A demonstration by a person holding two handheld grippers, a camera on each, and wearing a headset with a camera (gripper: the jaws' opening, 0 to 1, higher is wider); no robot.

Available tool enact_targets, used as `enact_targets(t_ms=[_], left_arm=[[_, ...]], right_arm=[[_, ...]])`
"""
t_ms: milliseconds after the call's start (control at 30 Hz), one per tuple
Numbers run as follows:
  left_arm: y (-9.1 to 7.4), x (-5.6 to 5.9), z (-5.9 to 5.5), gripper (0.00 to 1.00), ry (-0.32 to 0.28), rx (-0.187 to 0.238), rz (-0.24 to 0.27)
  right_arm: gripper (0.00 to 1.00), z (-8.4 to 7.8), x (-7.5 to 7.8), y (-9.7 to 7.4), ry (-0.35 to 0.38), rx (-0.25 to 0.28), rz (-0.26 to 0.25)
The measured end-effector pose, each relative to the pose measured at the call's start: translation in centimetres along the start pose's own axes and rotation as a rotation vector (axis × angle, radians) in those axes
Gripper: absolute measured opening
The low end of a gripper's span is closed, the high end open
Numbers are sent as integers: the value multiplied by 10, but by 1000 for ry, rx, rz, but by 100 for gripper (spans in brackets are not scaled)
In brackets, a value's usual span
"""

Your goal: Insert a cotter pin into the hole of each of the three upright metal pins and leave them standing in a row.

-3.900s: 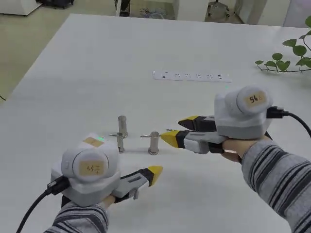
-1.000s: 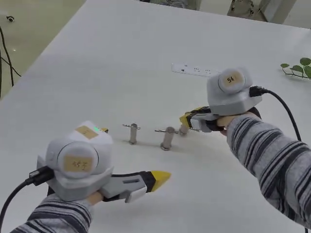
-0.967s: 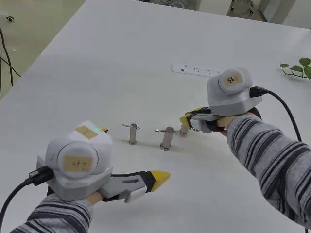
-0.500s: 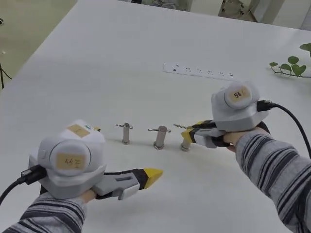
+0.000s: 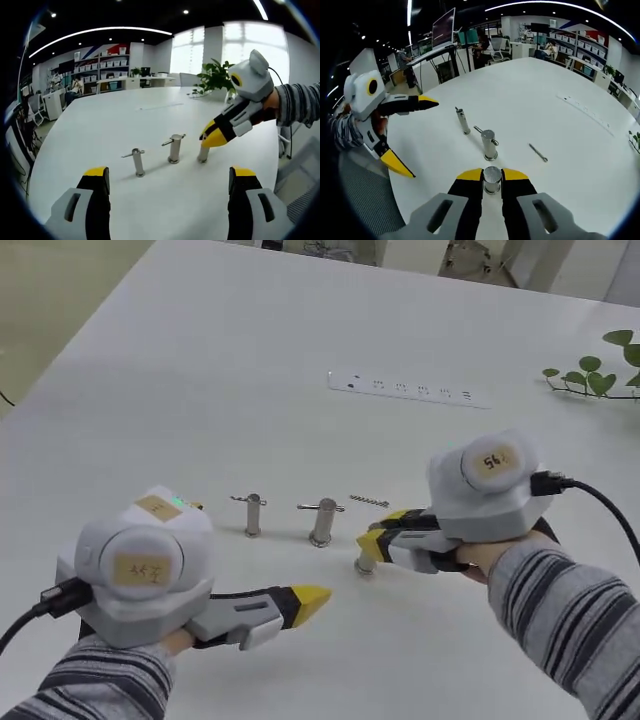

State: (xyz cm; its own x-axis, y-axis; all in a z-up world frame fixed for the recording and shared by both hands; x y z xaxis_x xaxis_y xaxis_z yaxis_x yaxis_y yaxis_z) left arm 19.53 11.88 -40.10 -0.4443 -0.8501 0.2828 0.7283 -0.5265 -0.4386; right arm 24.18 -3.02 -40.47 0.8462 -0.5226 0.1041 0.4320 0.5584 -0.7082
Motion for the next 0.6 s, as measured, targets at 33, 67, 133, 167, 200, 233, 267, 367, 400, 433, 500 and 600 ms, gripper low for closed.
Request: enact_targets(t_ms=[33, 67, 133, 167, 200, 233, 267, 367, 400, 433, 500, 600], left_arm=[[0, 0, 0, 99, 0, 0, -1], [0, 0, 0, 99, 1, 0, -1], [0, 1, 0, 99, 1, 0, -2], [0, 1, 0, 99, 0, 1, -2], [-1, 0, 1, 99, 0, 1, -1], [-1, 0, 1, 99, -1, 2, -1], [-1, 0, 1, 99, -3, 1, 0], [-1, -1, 1, 99, -5, 2, 1], [-1, -1, 0, 99, -6, 1, 1], [-1, 0, 0, 99, -5, -1, 1], [0, 0, 0, 99, -2, -4, 1], [0, 0, -1, 98, -2, -10, -1]], right_arm=[[8, 1, -4, 1, -11, 9, 9], [8, 2, -6, 2, -20, 12, 16], [8, 2, -12, 5, -29, 14, 26], [8, 2, -14, 6, -32, 14, 30], [8, 2, -16, 7, -37, 13, 35], [8, 3, -18, 7, -38, 13, 38], [8, 3, -21, 8, -44, 12, 42], [8, 3, -23, 9, -42, 12, 35], [8, 3, -23, 10, -32, 12, 29], [8, 3, -24, 10, -29, 13, 26], [8, 1, -27, 11, -30, 14, 20], [8, -2, -31, 13, -31, 5, 19]])
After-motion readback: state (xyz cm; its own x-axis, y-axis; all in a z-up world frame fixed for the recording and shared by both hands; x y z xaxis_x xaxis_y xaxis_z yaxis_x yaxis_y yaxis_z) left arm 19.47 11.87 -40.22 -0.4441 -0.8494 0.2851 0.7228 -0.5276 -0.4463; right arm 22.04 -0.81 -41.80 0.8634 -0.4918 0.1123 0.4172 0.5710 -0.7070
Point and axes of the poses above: the centre of the closed fingertips' face, and the gripper's own axes: y roughly forward along the fingers, x roughly to its right, z roughly out of its top, the point moved 5 cm from there along -y, roughly backward along the fingers, and after that the axes turned 13 degrees about -y, right-handed, at the moved point
